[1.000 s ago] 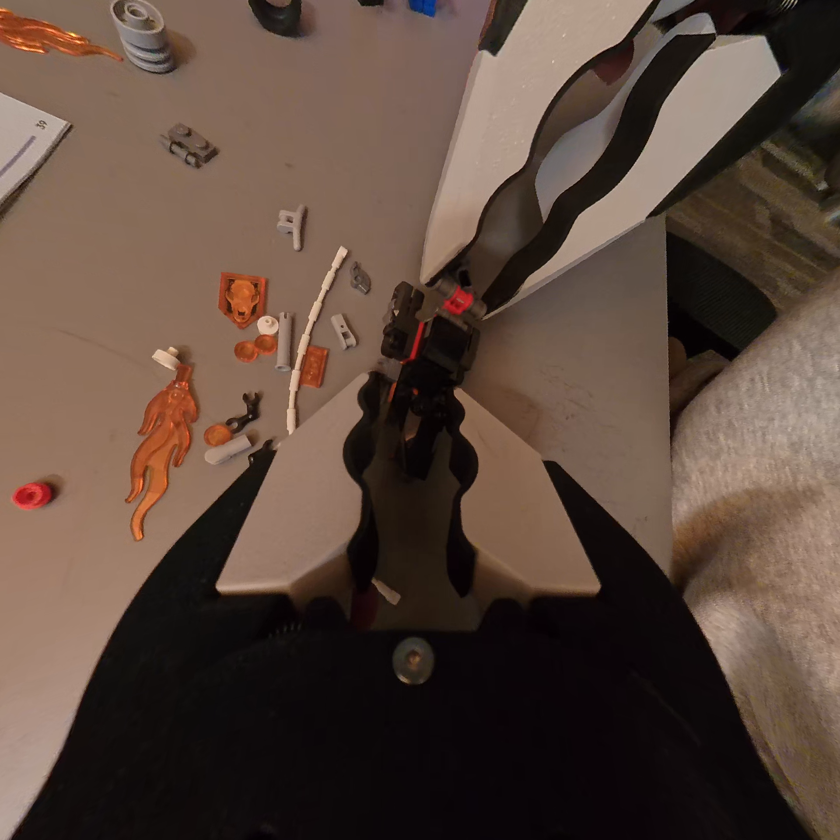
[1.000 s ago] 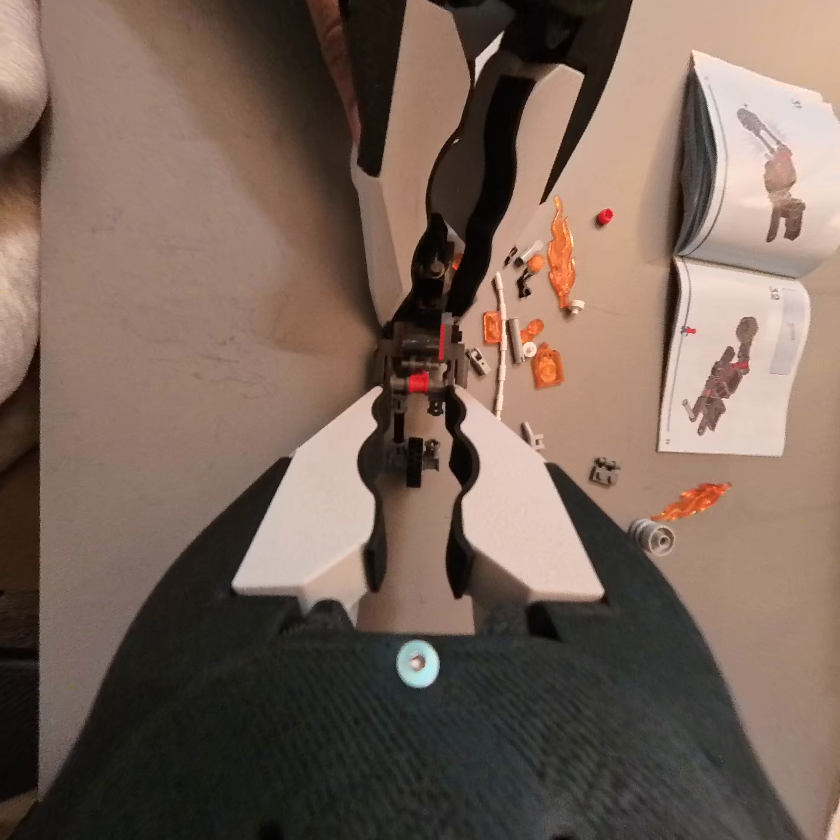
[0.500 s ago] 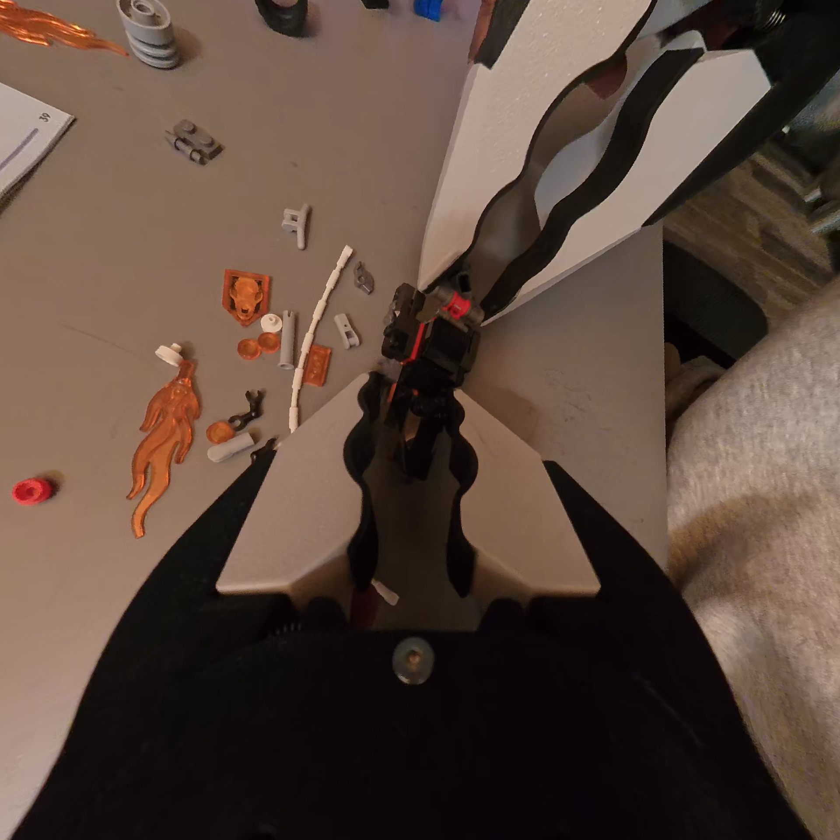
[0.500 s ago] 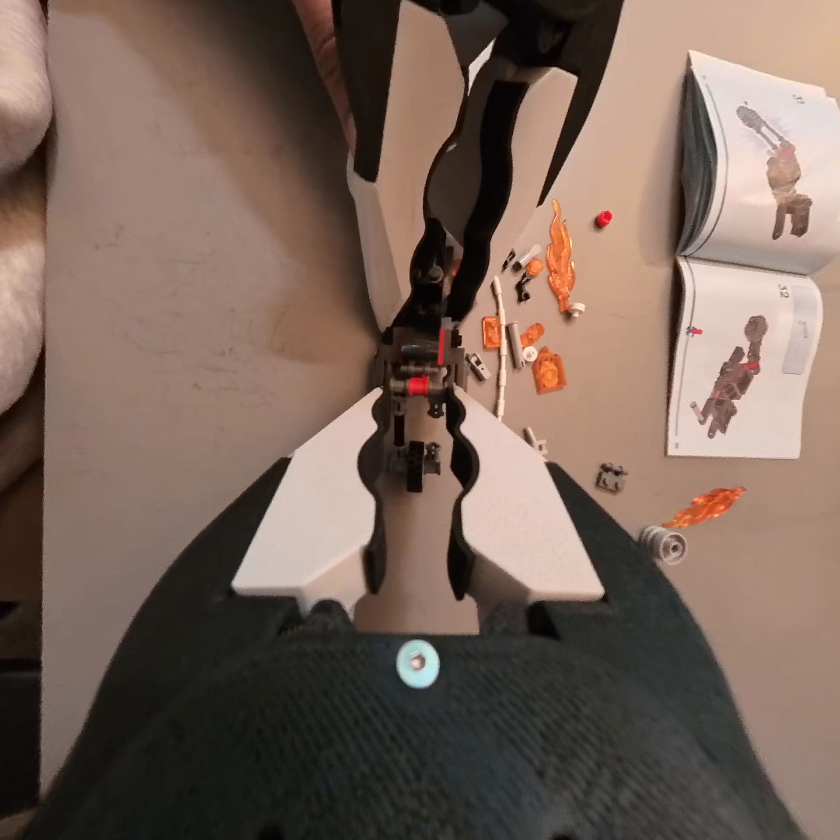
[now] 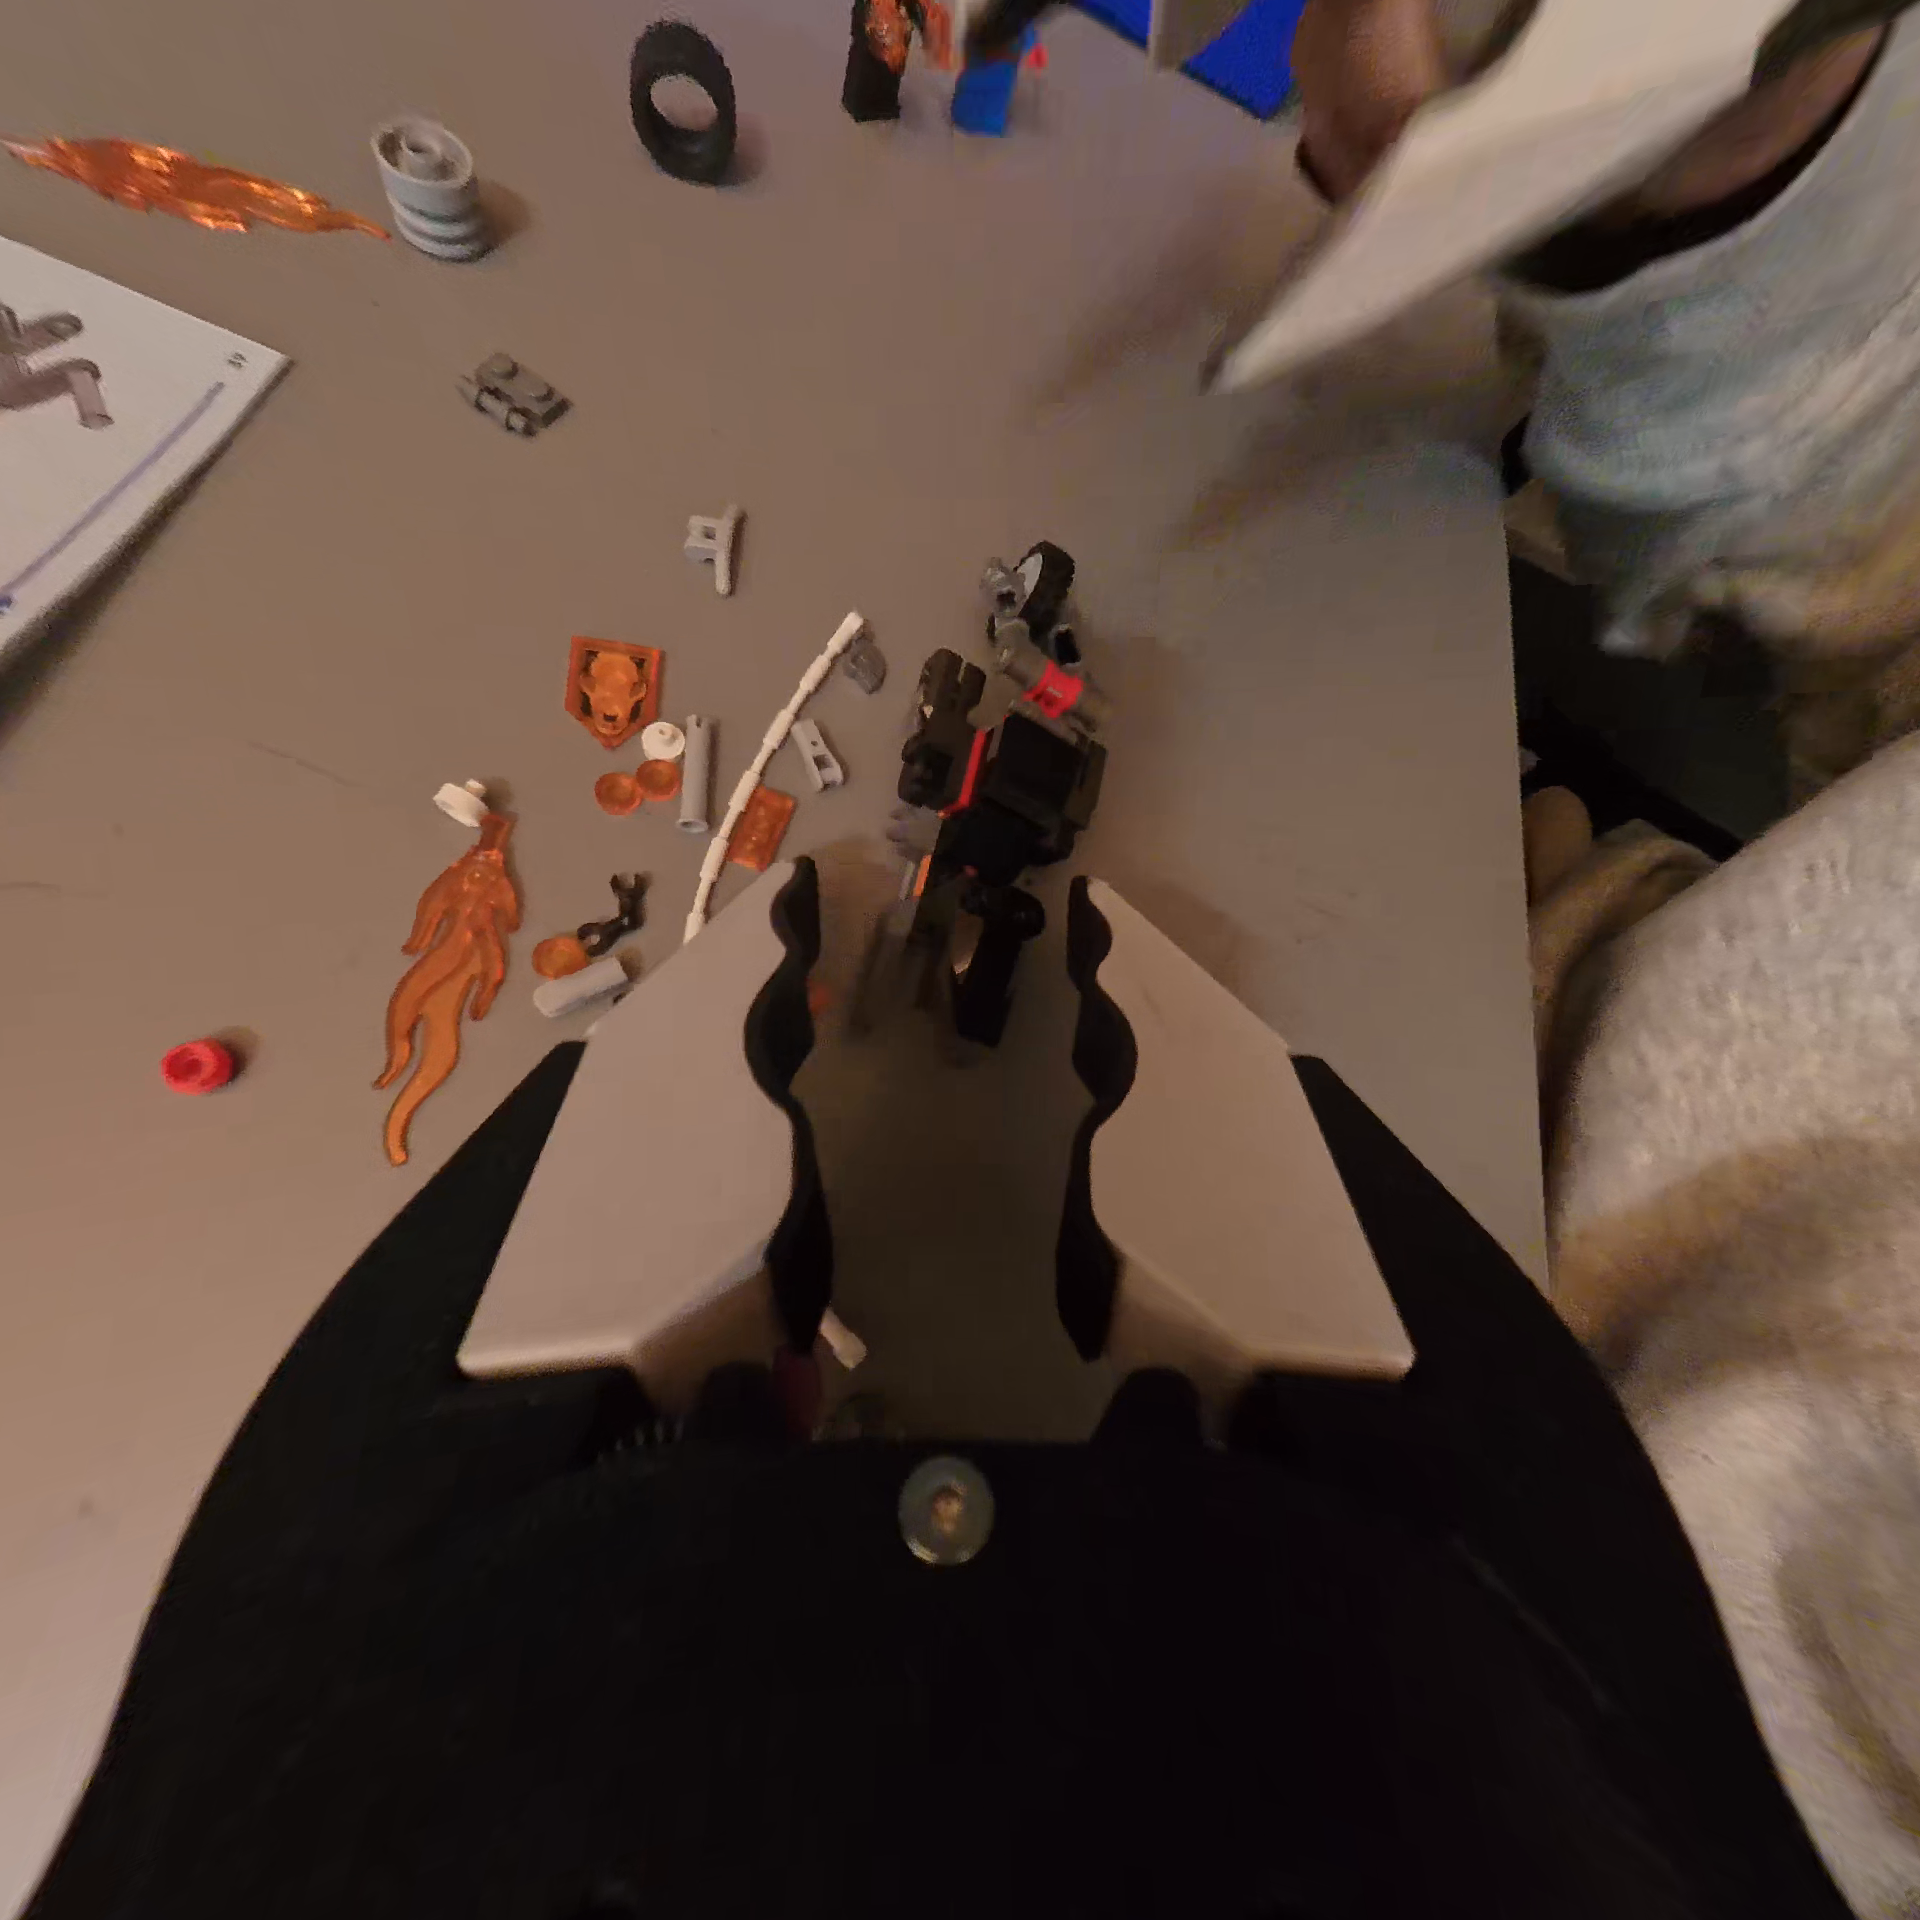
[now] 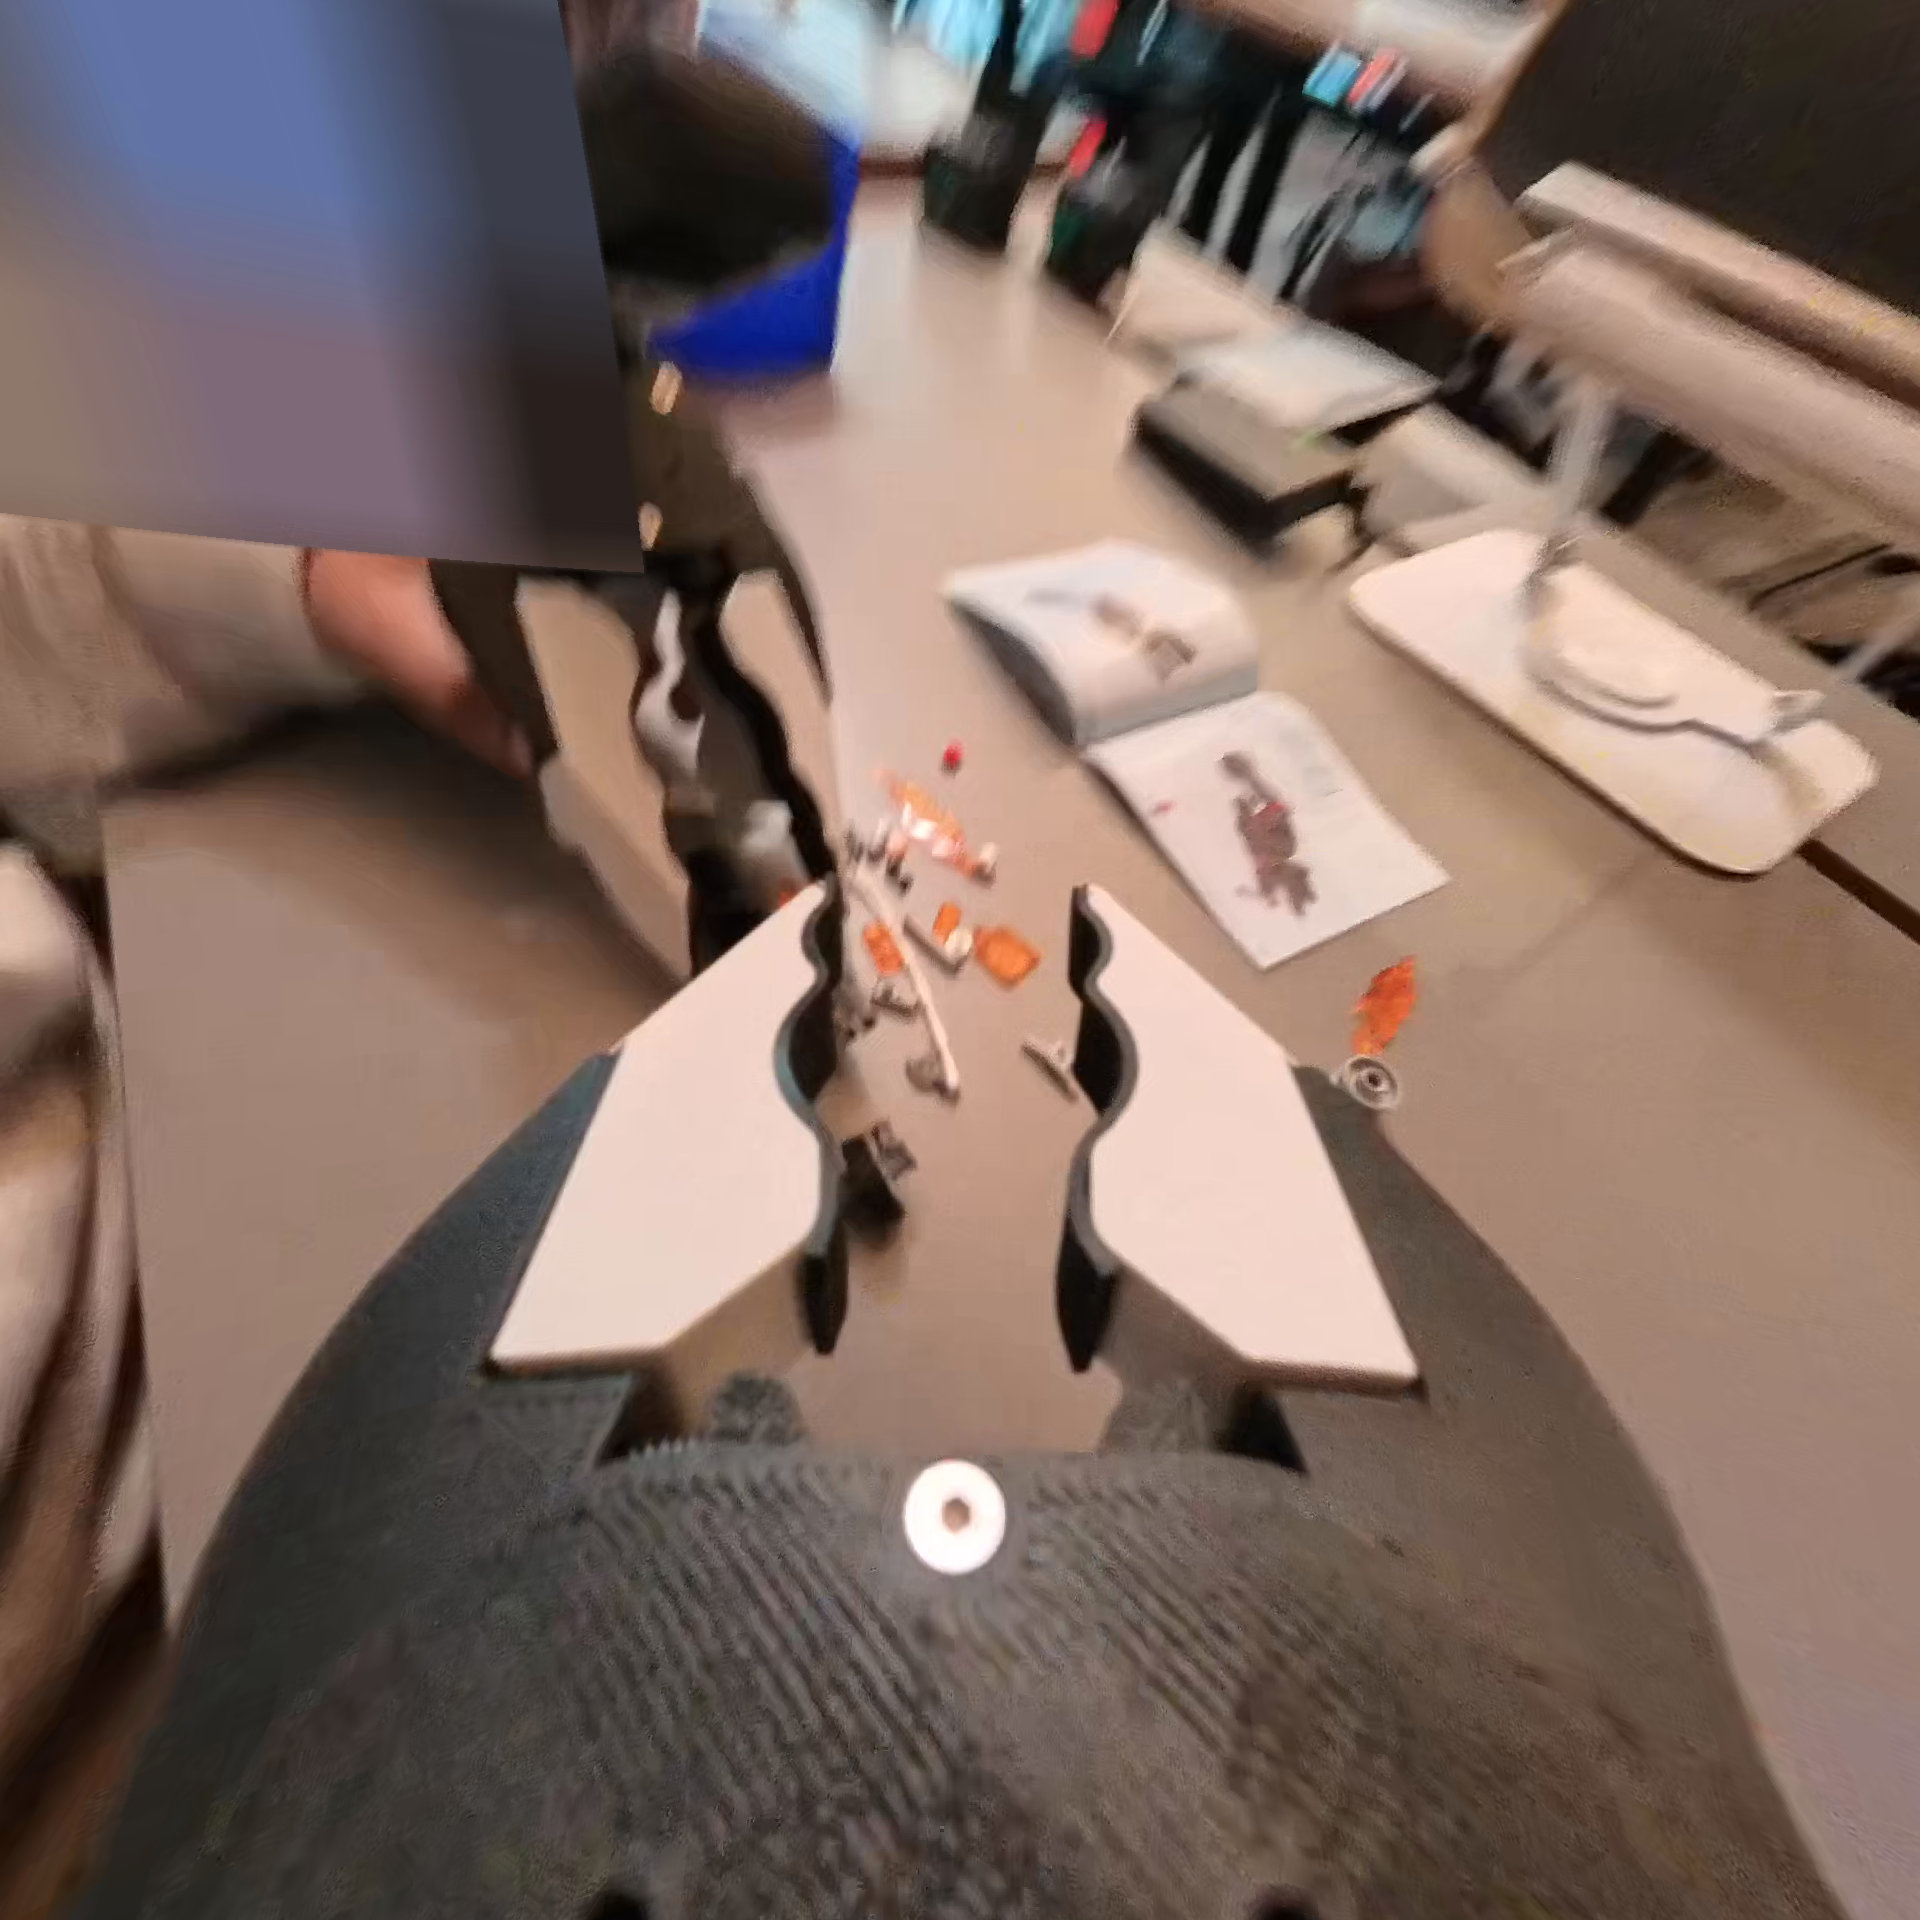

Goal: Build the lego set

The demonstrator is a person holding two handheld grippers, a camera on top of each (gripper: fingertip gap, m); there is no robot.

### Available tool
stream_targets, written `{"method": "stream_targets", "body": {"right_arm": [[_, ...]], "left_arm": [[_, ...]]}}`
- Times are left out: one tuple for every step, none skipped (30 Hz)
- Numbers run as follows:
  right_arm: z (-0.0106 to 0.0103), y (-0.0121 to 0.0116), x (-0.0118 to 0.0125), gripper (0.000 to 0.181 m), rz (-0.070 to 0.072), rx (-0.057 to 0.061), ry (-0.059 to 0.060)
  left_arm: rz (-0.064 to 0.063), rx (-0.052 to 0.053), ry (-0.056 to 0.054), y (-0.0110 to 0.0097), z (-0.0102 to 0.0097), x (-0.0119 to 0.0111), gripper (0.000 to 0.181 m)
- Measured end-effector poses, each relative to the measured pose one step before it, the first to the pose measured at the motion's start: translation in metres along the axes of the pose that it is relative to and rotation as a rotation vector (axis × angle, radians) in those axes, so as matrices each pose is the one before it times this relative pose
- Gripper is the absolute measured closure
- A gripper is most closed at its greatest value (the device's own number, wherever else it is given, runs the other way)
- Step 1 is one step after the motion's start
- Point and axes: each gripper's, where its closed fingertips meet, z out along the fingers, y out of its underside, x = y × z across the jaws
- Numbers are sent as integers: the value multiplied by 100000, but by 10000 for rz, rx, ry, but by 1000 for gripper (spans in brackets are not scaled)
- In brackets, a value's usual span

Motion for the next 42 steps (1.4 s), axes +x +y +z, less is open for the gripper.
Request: {"method": "stream_targets", "body": {"right_arm": [[-525,-839,786,141,668,962,349],[-440,-581,689,143,634,892,249],[-359,-205,625,144,552,708,165],[-295,193,533,144,444,488,97],[-282,500,400,146,296,308,40],[-245,673,217,148,174,114,-15],[-170,517,-176,143,68,-160,-173],[-182,334,-213,146,-170,-302,-111],[-170,276,233,148,-362,-179,246],[-100,101,335,150,-297,-7,350],[4,-77,-16,151,-151,53,112],[91,-76,-216,151,-54,42,-41],[164,77,-174,150,-40,-52,-33],[150,174,-58,150,-81,-127,31],[95,109,-25,150,-82,-89,42],[34,40,-27,150,-46,-29,18],[-21,-29,18,151,-6,17,22],[-49,-69,58,151,32,53,16],[-74,-85,61,151,63,69,3],[-64,-97,63,151,78,68,-2],[-60,-76,71,151,75,58,3],[-52,-62,37,152,59,46,1],[-24,-38,18,152,33,31,-2],[-11,-16,13,152,5,13,10],[7,1,10,152,-12,-1,16],[10,13,0,152,-19,-10,13],[27,15,-11,152,-20,-14,6],[19,14,-14,152,-15,-13,-1],[11,11,-15,152,-9,-9,0],[18,14,5,152,-5,-5,2],[0,-12,2,152,0,1,1],[2,-4,0,152,3,3,1],[2,-1,12,152,2,1,3],[10,-1,0,152,1,0,1],[-1,2,-2,152,0,-2,-1],[8,3,2,152,-3,-3,0],[7,3,-3,152,-7,-3,2],[8,1,-5,152,-6,-2,1],[8,1,-7,152,-4,-2,1],[9,1,-1,152,-1,-2,-1],[0,-1,-3,152,1,1,-1],[0,-1,-2,152,0,0,-2]], "left_arm": [[89,137,92,-187,-140,179,134],[114,97,44,-145,-104,162,134],[167,57,2,-92,-78,175,134],[232,11,-3,-24,-49,241,133],[242,-36,-80,50,-23,162,134],[272,-81,-88,129,-20,147,136],[263,-105,-122,201,-6,65,138],[213,-94,-163,208,-26,-48,141],[143,-62,-134,162,-28,-82,145],[56,-31,-82,130,-24,-104,150],[-31,-15,-12,96,9,-75,154],[-115,-33,58,59,15,-44,156],[-120,-11,82,25,10,-19,160],[-120,4,37,5,-13,-64,163],[-111,13,4,8,-19,-81,164],[-121,8,13,9,-17,-55,164],[-133,20,28,-15,-4,-32,164],[-149,19,56,-11,-1,2,164],[-167,-4,124,29,17,66,163],[-152,-8,147,30,28,84,163],[-119,-15,104,39,21,44,161],[-84,-28,26,36,24,-36,156],[-43,-27,-40,26,35,-84,148],[4,-21,-20,27,28,-16,144],[46,-16,-12,18,12,29,142],[61,-7,-33,9,12,25,140],[63,0,-23,0,0,41,140],[56,-3,-14,-8,6,45,140],[43,-8,-15,8,10,20,141],[43,-18,5,23,23,59,142],[41,-29,-2,27,23,37,142],[40,-30,-8,31,36,33,142],[43,-27,-12,30,31,19,142],[28,-23,-37,21,20,-10,143],[13,-22,-30,29,29,-22,143],[7,-12,-6,17,11,-1,143],[-2,0,-5,-6,5,-12,143],[-8,9,-1,-13,-13,-8,143],[-7,17,7,-21,-14,-3,143],[-1,17,9,-19,-12,9,143],[1,12,-6,-17,-11,-21,143],[2,2,-4,-3,2,-7,143]]}}
